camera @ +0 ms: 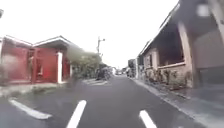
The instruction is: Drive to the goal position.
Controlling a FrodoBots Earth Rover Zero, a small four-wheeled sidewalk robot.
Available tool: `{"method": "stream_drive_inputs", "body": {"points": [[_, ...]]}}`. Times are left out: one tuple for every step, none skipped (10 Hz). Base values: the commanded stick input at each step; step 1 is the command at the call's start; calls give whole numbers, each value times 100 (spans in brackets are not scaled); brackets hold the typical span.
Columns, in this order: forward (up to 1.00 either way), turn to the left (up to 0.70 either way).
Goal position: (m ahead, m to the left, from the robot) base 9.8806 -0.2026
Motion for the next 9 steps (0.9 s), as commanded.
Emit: {"method": "stream_drive_inputs", "body": {"points": [[100, -39], [100, -7], [100, 2], [100, 3], [100, 6], [100, 3], [100, 0], [100, 0], [100, 1]]}}
